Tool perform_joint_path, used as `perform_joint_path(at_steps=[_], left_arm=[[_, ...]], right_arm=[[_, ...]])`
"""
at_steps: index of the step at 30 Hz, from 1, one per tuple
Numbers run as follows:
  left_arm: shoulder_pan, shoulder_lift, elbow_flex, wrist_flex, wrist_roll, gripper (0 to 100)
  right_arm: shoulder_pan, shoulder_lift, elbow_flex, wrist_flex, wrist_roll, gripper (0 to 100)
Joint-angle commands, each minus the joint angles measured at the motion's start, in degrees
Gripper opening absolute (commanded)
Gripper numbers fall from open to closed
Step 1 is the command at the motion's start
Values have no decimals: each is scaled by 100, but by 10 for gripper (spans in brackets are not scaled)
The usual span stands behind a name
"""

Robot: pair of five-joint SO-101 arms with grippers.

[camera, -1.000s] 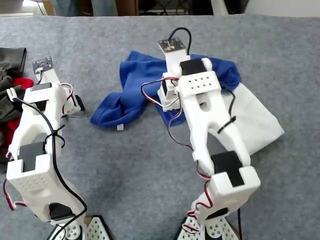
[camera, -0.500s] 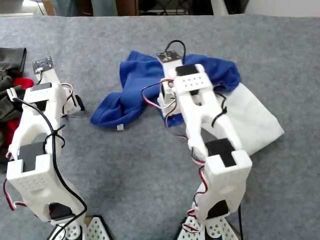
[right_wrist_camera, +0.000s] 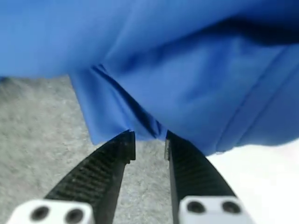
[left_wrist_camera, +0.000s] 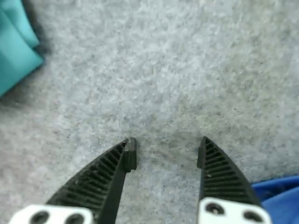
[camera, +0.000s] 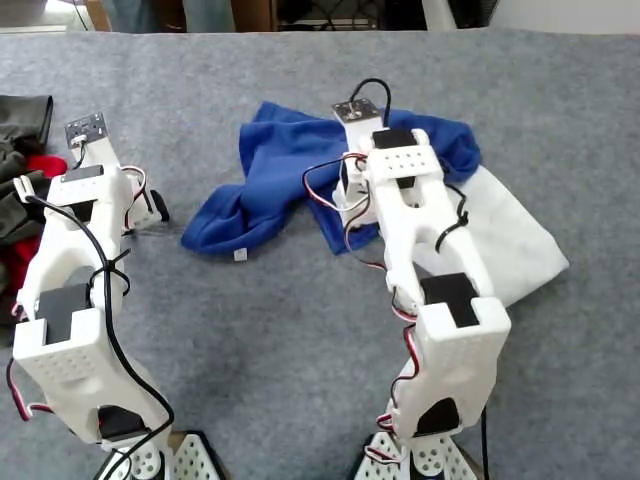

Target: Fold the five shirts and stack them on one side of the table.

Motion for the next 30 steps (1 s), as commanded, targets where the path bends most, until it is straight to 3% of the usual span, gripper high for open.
perform_joint_path(at_steps=[1, 30], left_arm=[[57, -281, -66, -79, -9, 231], [57, -281, -66, -79, -9, 231]], right_arm=[[-237, -40, -22, -44, 35, 116], [202, 347, -505, 35, 70, 116]])
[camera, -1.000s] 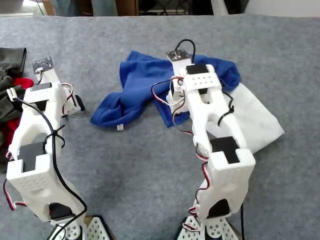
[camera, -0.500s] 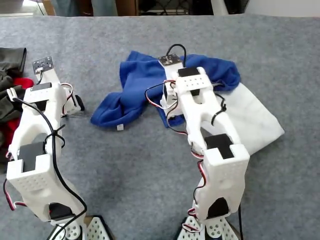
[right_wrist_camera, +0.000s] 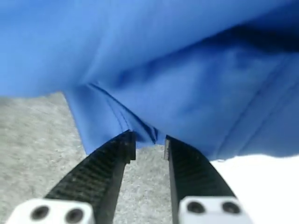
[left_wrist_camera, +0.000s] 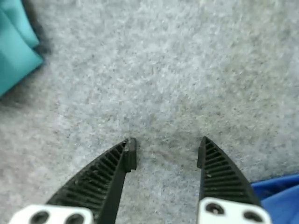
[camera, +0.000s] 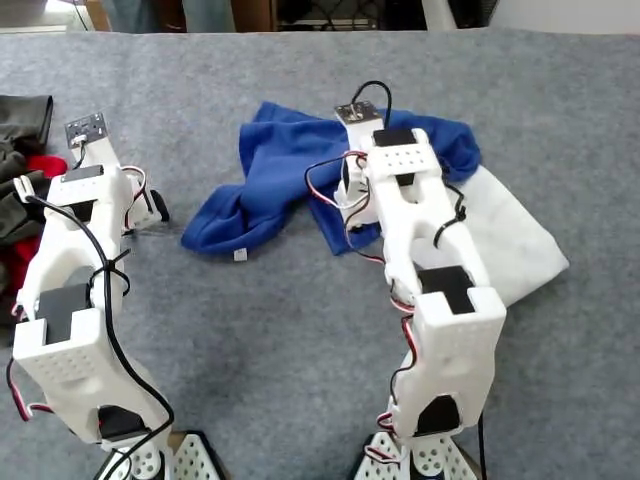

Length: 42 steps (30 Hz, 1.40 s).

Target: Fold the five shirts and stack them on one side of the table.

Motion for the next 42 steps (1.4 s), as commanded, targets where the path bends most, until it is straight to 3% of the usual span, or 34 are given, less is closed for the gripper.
perform_joint_path(at_steps=[1, 13, 37, 42], left_arm=[[57, -281, -66, -79, -9, 231], [57, -281, -66, -79, -9, 231], [57, -281, -66, -79, -9, 231], [57, -281, -66, -88, -9, 231]], right_arm=[[105, -31, -242, 18, 70, 116], [-387, -13, -189, -9, 35, 116], [-290, 180, -48, 167, 26, 113], [-281, 180, -48, 176, 26, 38]])
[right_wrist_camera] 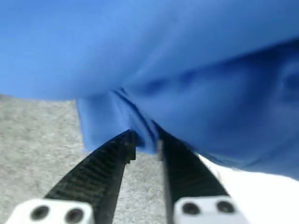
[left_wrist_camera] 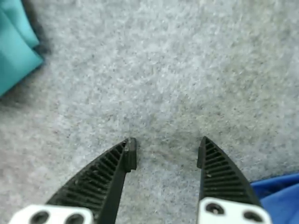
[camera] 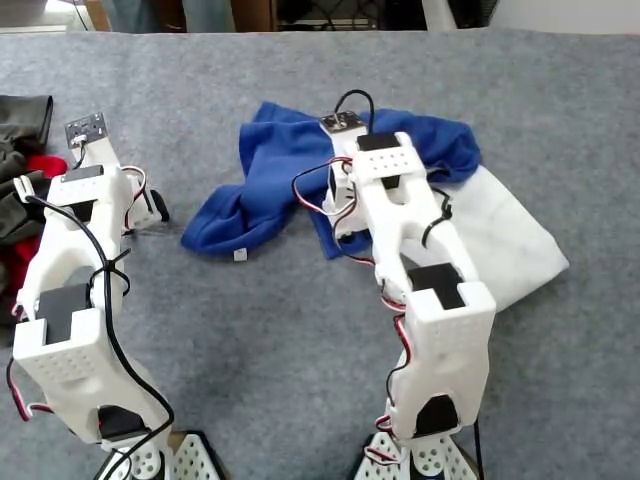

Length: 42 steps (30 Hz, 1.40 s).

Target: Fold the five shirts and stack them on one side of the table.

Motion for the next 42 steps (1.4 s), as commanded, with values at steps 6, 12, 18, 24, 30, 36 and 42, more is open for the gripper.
perform_joint_path(at_steps=[6, 12, 18, 24, 30, 36, 42], left_arm=[[57, -281, -66, -88, -9, 231], [57, -281, -66, -88, -9, 231], [57, -281, -66, -88, -9, 231], [57, -281, -66, -88, -9, 231], [57, -281, -66, -88, -9, 231], [66, -281, -75, -88, -9, 231], [66, -281, -84, -123, -9, 231]], right_arm=[[0, -48, -84, 53, 26, 40], [0, -347, -127, 62, 26, 34], [-70, -1007, -127, 79, 26, 22], [-369, -1525, -145, 299, 62, 22], [-475, -2000, -171, 352, 26, 21], [-440, -2501, -1262, 607, 18, 21], [-475, -2853, -3714, 1222, 18, 15]])
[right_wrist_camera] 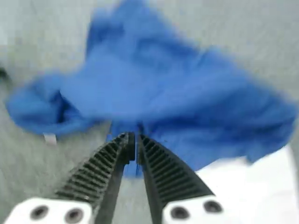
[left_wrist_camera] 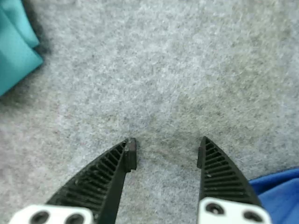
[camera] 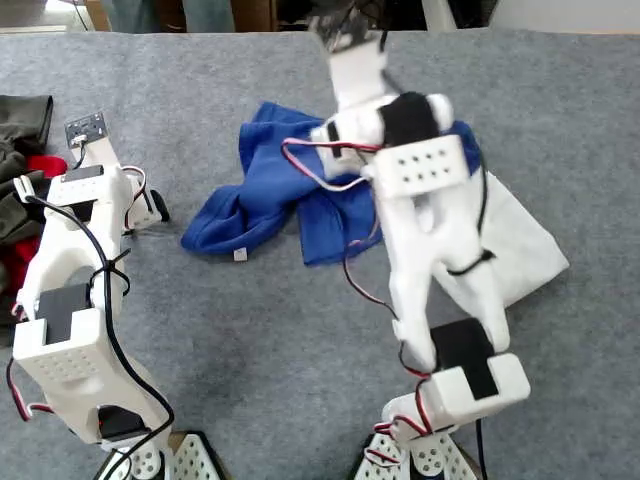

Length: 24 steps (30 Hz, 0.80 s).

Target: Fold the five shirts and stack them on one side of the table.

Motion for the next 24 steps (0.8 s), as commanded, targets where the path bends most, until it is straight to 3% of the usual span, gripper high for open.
perform_joint_path(at_steps=[1, 6, 12, 15, 18, 21, 24], left_arm=[[66, -281, -75, -158, -9, 231], [57, -316, 48, -88, -9, 231], [-4, -334, 92, -44, -9, 234], [4, -334, -180, 492, 35, 235], [127, -475, -831, 1538, 193, 235], [382, -844, -1121, 2312, 457, 237], [752, -1292, -611, 2593, 527, 255]], right_arm=[[-114, -400, -1851, 281, 9, 15], [-141, -242, -2905, 1240, 18, 14], [-53, 189, -1305, 1398, 9, 28], [-44, 312, -418, 1178, -158, 136], [70, 347, 321, 985, -18, 220], [114, 268, 1191, 686, 62, 161], [114, 92, 2211, 35, 53, 67]])
